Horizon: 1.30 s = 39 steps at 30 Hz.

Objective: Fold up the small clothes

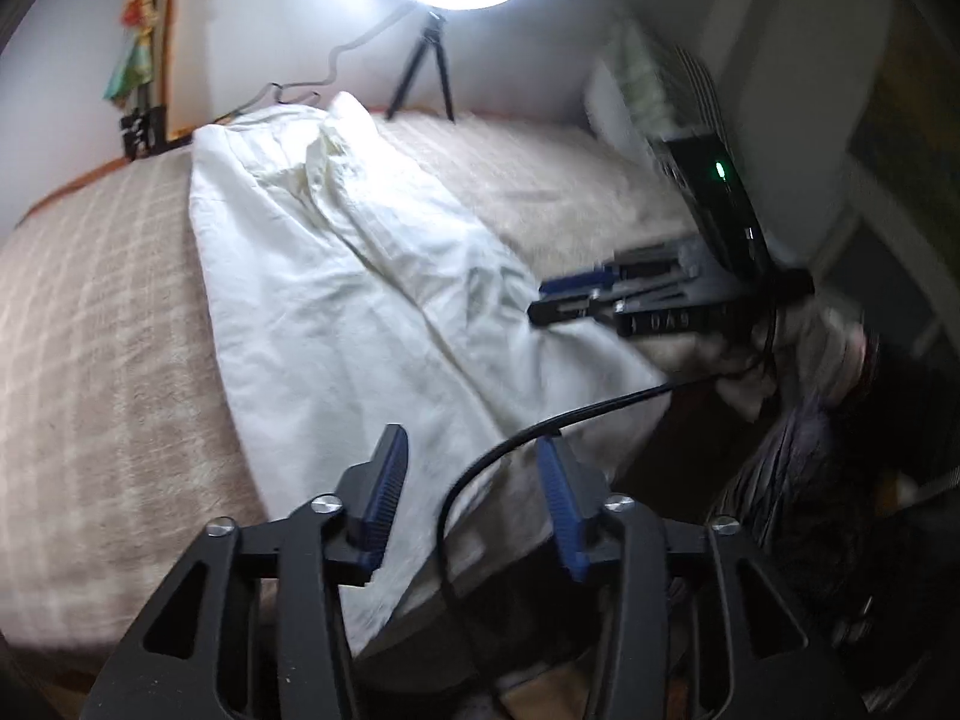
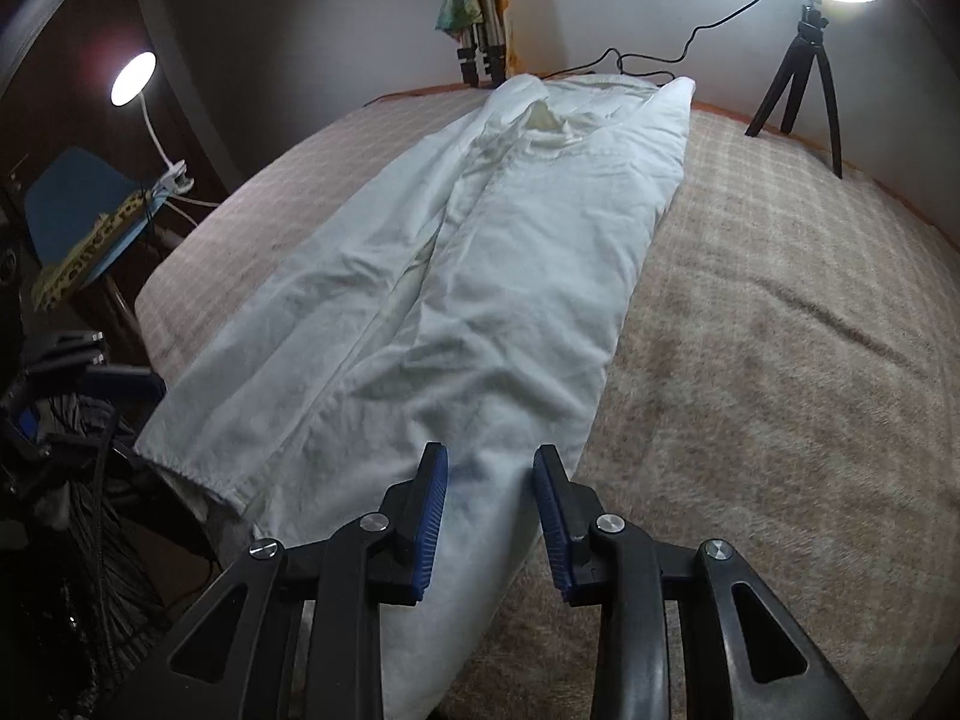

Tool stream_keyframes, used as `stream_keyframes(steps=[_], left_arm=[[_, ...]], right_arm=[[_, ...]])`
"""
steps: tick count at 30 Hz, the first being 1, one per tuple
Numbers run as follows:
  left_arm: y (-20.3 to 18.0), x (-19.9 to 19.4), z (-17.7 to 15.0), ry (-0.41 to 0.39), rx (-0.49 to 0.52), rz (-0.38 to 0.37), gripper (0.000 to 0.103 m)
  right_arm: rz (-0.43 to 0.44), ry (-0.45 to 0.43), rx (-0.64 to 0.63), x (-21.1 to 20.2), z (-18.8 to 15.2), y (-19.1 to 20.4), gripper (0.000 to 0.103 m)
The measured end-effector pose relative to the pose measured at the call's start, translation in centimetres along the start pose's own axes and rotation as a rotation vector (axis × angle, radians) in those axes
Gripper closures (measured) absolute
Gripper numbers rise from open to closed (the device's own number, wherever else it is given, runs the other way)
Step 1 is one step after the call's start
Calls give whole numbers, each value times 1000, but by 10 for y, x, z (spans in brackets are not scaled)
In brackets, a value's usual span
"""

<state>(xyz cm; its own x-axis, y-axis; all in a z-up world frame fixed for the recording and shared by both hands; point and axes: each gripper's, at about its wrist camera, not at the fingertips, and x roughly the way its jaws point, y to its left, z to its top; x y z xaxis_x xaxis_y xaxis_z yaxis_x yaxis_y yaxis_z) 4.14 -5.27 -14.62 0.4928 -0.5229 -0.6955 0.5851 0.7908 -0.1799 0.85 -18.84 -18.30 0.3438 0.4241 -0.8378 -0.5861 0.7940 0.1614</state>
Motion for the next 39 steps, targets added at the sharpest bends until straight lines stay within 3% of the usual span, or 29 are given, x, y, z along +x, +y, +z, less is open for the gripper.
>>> stream_keyframes(steps=[3,6,8,10,12,14,18,24,31,39], left_arm=[[-1,-1,-9,39,54,15,59],[8,-5,-17,98,58,-32,59],[9,-9,-24,146,117,-51,59],[10,-16,-28,166,163,-72,59],[16,-27,-28,166,144,-150,59],[24,-41,-21,129,105,-188,59],[38,-53,3,5,53,-142,59],[44,-27,54,-122,25,-68,59],[44,22,106,-149,-3,-45,60],[74,49,114,-101,-75,-58,60]], right_arm=[[-6,18,-24,-4,-9,4,70],[-31,54,-87,-9,-22,12,70],[-33,69,-132,-14,-25,17,71],[0,42,-112,-23,-21,14,71],[47,-27,-61,-36,-12,7,71],[68,-99,-26,-48,-2,3,71],[28,-228,26,-69,17,-7,63],[-27,-340,83,-72,64,-28,63],[-60,-275,102,-42,144,-71,77],[-73,-174,138,40,206,-122,87]])
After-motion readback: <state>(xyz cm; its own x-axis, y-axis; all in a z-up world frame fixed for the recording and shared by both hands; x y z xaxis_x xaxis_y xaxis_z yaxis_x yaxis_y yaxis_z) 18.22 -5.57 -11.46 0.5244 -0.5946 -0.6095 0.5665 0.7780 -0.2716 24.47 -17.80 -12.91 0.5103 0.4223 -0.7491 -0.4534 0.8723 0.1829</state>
